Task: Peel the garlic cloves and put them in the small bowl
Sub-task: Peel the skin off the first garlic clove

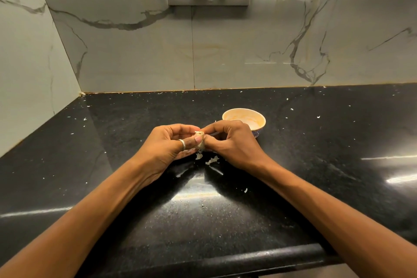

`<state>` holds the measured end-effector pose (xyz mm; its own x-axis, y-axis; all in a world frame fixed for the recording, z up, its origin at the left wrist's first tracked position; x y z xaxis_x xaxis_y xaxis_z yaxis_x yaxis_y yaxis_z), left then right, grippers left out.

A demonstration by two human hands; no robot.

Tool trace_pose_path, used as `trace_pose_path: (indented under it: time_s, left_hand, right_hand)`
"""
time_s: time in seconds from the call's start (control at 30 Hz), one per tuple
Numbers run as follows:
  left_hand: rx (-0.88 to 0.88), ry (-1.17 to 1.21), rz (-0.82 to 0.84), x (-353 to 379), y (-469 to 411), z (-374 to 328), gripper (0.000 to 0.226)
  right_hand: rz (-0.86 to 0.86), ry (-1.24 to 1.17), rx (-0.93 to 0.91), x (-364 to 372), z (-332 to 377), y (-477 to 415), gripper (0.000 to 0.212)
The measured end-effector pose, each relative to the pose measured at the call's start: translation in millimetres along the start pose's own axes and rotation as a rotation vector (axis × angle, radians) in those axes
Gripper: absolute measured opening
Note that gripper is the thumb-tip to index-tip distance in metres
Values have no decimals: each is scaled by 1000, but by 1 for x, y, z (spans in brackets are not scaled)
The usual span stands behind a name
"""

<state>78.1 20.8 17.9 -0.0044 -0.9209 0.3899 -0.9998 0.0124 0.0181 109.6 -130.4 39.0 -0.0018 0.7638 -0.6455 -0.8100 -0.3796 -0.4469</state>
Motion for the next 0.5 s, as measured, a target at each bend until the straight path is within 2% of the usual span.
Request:
trace_pose_path:
  time_s: [0.33, 0.5]
  left_hand:
    - [-7, -6, -5, 0, -1, -1, 39]
    - [-13, -51, -25, 0, -2, 0, 26]
  right_hand:
    - [-9, -27, 75, 4, -1, 2, 6]
    - [-61, 33, 90, 5, 2, 2, 7]
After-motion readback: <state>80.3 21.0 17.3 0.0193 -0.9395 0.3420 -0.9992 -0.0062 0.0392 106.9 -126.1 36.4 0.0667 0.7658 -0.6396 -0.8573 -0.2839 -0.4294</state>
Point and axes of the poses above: each hand's wrist, its own y-axis away from the middle knuckle, its own x-axis out of the palm, z = x × y, the point moved 7 cm from there along -y, towards the middle knuckle, and after that the axes turned 15 degrees about y, right-handed, at the moved point
